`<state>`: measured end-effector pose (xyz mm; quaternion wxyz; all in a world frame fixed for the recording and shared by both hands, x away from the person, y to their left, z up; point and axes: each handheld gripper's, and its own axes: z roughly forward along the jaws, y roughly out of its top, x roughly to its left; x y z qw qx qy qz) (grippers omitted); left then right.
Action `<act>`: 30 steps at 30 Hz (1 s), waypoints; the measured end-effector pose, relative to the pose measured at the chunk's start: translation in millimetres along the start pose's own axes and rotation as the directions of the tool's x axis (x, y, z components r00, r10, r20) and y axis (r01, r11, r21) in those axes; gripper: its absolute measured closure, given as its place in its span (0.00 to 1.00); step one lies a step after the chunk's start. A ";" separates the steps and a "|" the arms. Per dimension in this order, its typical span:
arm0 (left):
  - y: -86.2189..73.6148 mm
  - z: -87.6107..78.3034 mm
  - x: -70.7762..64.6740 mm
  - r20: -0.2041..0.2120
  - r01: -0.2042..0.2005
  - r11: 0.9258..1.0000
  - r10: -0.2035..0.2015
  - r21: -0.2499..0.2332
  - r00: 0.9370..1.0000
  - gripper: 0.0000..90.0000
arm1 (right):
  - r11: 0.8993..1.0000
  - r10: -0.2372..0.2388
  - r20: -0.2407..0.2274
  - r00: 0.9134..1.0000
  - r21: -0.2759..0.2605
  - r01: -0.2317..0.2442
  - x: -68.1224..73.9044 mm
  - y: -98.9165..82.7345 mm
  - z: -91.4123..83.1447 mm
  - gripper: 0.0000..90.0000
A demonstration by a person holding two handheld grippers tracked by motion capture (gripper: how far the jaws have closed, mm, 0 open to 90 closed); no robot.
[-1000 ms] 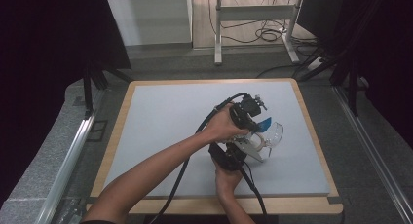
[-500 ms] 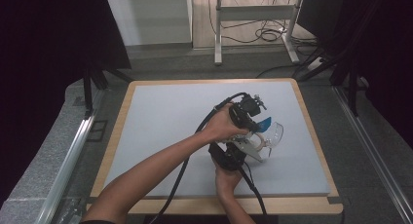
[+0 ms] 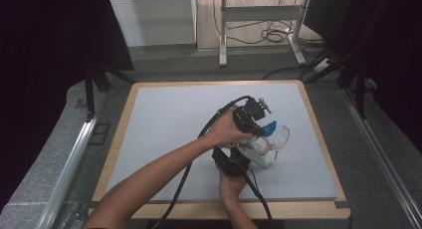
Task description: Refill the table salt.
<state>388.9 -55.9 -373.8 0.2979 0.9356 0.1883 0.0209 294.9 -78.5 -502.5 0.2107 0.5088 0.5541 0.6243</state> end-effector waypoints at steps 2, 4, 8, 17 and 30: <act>0.0 0.6 -0.8 0.002 0.002 1.000 -0.002 0.001 1.000 1.00 | 1.000 0.001 0.000 1.000 0.000 -0.001 -0.4 0.0 -0.7 0.57; 0.1 1.0 -1.3 0.002 0.002 1.000 -0.002 0.001 1.000 1.00 | 1.000 0.005 0.001 1.000 -0.003 -0.005 -0.4 -0.2 -0.9 0.57; -0.4 1.0 -0.7 0.004 0.001 1.000 -0.001 0.000 1.000 1.00 | 1.000 0.008 0.002 1.000 -0.003 -0.008 -0.3 -0.9 -1.1 0.57; -1.8 2.0 1.0 0.000 0.004 1.000 -0.004 -0.001 1.000 1.00 | 1.000 0.014 -0.004 1.000 0.003 -0.014 -0.5 -1.4 -0.8 0.57; -0.9 2.4 1.8 0.000 0.007 1.000 -0.007 0.000 1.000 1.00 | 1.000 0.020 -0.007 1.000 0.006 -0.020 -0.8 -0.6 -0.7 0.57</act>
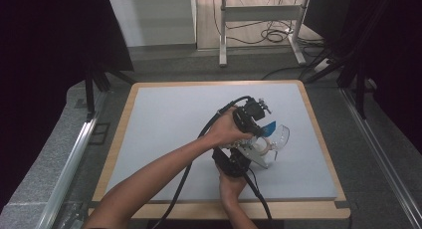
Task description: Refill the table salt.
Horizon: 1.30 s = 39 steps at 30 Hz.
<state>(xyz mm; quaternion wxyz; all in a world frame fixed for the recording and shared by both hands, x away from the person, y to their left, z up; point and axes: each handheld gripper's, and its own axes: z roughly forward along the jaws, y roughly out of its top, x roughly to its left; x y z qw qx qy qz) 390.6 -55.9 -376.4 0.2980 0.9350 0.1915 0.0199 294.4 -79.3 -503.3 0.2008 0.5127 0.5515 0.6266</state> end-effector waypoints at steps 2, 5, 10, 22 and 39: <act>-0.2 0.1 0.1 0.000 0.000 1.000 0.000 0.000 1.000 1.00 | 1.000 -0.001 0.000 1.000 0.001 0.001 -0.1 -0.1 0.0 0.57; -0.2 -0.1 0.2 0.000 0.000 1.000 0.000 -0.001 1.000 1.00 | 1.000 -0.002 -0.001 1.000 0.001 0.002 0.0 0.0 0.0 0.57; -0.1 -0.5 0.5 0.001 0.001 1.000 -0.001 0.001 1.000 1.00 | 1.000 -0.010 -0.001 1.000 0.007 0.010 0.3 0.4 -0.1 0.57; 4.2 -0.9 -0.3 -0.003 -0.011 1.000 0.011 0.013 1.000 1.00 | 0.999 0.036 -0.016 0.999 0.015 -0.035 2.1 6.2 -2.1 0.57; 4.4 -3.5 0.8 -0.002 -0.005 1.000 0.005 0.017 1.000 1.00 | 0.999 0.035 -0.017 0.999 0.019 -0.034 4.6 8.2 -2.1 0.57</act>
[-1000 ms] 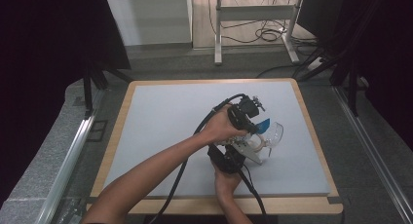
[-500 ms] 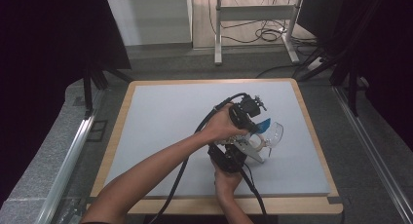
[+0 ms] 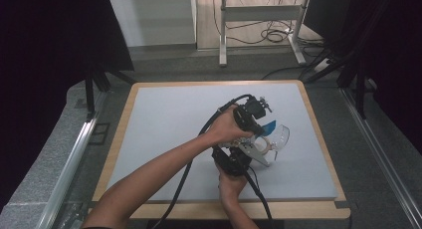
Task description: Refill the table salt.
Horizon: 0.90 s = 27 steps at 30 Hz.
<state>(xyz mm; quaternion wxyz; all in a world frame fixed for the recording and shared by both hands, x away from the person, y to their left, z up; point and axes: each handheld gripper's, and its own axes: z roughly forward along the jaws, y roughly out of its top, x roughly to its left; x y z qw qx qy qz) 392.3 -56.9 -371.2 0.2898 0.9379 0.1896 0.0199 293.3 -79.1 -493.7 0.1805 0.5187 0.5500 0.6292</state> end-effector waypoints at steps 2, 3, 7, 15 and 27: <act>-0.2 0.2 0.4 0.000 0.001 1.000 -0.001 -0.001 1.000 1.00 | 1.000 0.000 0.001 1.000 0.001 0.000 0.0 -0.1 0.2 0.57; -0.3 0.3 0.6 0.000 0.001 1.000 -0.001 -0.001 1.000 1.00 | 1.000 -0.003 0.001 1.000 0.001 0.003 -0.2 -0.2 0.3 0.57; -0.6 1.0 0.8 0.000 0.004 1.000 -0.004 -0.001 1.000 1.00 | 1.000 -0.002 0.002 1.000 0.002 0.002 0.0 -0.4 0.5 0.57; -1.0 1.6 1.0 0.000 0.004 1.000 -0.004 0.000 1.000 1.00 | 1.000 -0.004 0.006 1.000 0.000 0.004 0.0 -0.8 0.9 0.57; -1.0 3.0 0.8 0.003 0.002 1.000 -0.002 0.000 1.000 1.00 | 1.000 -0.004 0.007 1.000 0.005 0.004 -1.1 -1.5 0.1 0.58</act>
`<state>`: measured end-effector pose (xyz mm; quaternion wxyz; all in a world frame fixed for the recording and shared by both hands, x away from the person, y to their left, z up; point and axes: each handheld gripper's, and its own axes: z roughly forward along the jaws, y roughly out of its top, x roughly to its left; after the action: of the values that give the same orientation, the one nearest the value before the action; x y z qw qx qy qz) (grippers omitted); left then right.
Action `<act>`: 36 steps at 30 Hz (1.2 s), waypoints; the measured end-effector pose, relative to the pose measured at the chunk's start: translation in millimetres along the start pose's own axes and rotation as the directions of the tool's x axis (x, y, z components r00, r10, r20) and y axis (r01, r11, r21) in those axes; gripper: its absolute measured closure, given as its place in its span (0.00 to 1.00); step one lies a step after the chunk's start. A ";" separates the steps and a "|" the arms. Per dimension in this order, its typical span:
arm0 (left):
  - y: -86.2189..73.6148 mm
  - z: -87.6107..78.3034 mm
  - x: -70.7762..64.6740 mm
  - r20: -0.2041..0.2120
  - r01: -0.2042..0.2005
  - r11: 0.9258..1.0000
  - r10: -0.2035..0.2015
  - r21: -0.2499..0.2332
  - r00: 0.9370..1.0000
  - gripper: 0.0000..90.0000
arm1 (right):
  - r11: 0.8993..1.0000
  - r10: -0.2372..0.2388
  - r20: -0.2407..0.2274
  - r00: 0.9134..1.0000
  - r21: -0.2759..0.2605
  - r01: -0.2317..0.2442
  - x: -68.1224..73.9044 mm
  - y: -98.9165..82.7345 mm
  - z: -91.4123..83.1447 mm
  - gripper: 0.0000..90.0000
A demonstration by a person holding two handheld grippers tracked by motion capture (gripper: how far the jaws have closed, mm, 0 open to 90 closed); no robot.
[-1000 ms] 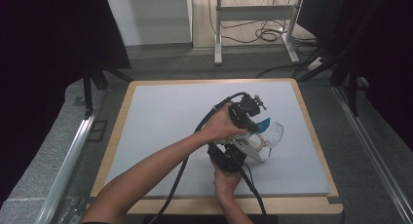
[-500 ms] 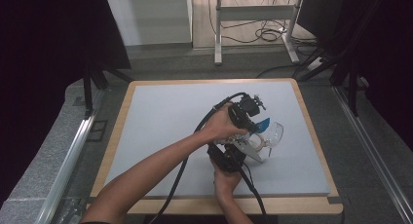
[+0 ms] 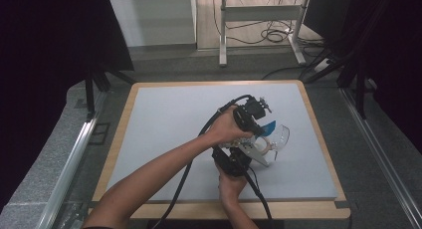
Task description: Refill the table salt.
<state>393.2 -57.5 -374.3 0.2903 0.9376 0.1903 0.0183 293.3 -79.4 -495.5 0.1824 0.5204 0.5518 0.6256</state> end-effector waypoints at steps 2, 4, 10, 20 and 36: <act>0.4 0.5 -0.3 -0.001 0.000 1.000 0.000 0.002 1.000 1.00 | 1.000 0.001 0.002 1.000 -0.001 -0.001 -0.5 0.1 -0.2 0.58; 0.9 1.0 -0.1 0.000 -0.006 1.000 0.006 0.004 1.000 1.00 | 1.000 0.009 0.001 1.000 0.001 -0.009 -0.6 0.4 -0.5 0.58; 2.2 2.0 -0.8 -0.003 -0.006 1.000 0.006 0.002 1.000 1.00 | 1.000 0.017 0.004 1.000 -0.006 -0.017 -1.4 1.2 0.1 0.58; 2.1 1.6 -1.1 -0.002 -0.002 1.000 0.002 0.001 1.000 1.00 | 1.000 0.016 0.002 1.000 -0.008 -0.016 -1.8 1.7 -0.1 0.58; 1.8 2.1 -0.9 -0.001 -0.004 1.000 0.004 0.001 1.000 1.00 | 1.000 0.018 0.004 1.000 -0.002 -0.018 -1.7 2.0 0.2 0.58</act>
<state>393.3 -60.3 -375.0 0.2895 0.9382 0.1887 0.0193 294.9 -81.3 -494.6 0.1785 0.5264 0.5463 0.6266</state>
